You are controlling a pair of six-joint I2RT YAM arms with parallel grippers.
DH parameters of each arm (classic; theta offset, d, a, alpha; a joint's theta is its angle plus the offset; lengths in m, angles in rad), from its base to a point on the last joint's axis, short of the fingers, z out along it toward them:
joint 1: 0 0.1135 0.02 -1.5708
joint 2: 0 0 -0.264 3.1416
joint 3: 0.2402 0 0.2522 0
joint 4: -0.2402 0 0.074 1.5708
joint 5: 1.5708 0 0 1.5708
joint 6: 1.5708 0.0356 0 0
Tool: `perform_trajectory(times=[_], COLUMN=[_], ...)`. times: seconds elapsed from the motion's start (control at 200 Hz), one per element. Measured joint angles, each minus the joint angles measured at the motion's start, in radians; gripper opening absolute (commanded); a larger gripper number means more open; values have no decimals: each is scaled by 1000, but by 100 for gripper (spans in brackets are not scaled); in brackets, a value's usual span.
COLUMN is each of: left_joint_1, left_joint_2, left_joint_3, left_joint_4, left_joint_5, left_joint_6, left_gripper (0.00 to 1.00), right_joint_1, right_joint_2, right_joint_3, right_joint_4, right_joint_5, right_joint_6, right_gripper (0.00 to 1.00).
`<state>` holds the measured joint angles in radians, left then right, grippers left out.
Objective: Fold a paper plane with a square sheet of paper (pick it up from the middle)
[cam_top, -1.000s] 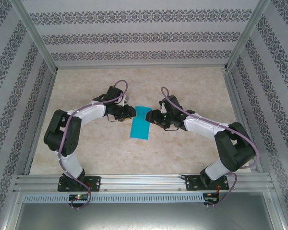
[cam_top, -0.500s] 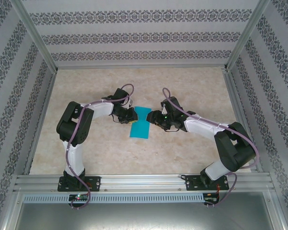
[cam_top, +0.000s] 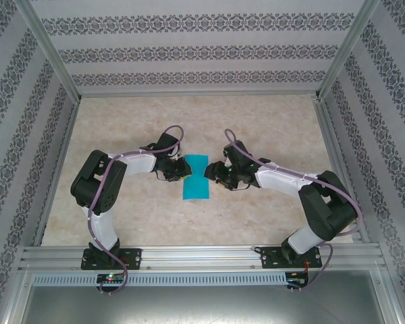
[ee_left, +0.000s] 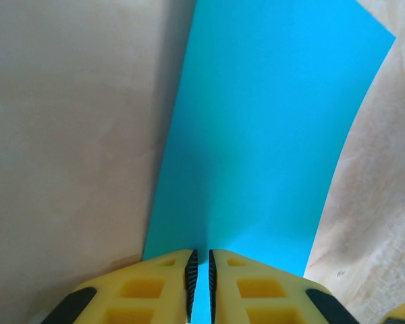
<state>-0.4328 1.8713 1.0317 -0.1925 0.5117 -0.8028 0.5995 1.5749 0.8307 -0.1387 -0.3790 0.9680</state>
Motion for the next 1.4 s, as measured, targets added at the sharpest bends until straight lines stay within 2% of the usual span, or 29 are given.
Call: perform_trajectory(times=[0.22, 0.679, 1.039, 1.289, 1.404], left_joint_1=[-6, -6, -6, -6, -6], left_joint_2=[-6, -6, -6, -6, -6], left_joint_3=[-7, -8, -9, -9, -9], left_joint_4=[11, 14, 16, 16, 16], left_joint_5=[-13, -15, -15, -15, -15], left_joint_6=[-27, -37, -37, -37, -37], left_gripper=[21, 21, 21, 21, 21], right_joint_1=[53, 86, 85, 76, 74], right_joint_2=[46, 100, 97, 93, 76], right_joint_3=[0, 5, -41, -98, -118], right_joint_4=[-8, -20, 126, 211, 227], right_joint_5=[-3, -19, -49, -64, -63], right_joint_6=[44, 55, 127, 197, 224], right_gripper=[54, 50, 44, 30, 27])
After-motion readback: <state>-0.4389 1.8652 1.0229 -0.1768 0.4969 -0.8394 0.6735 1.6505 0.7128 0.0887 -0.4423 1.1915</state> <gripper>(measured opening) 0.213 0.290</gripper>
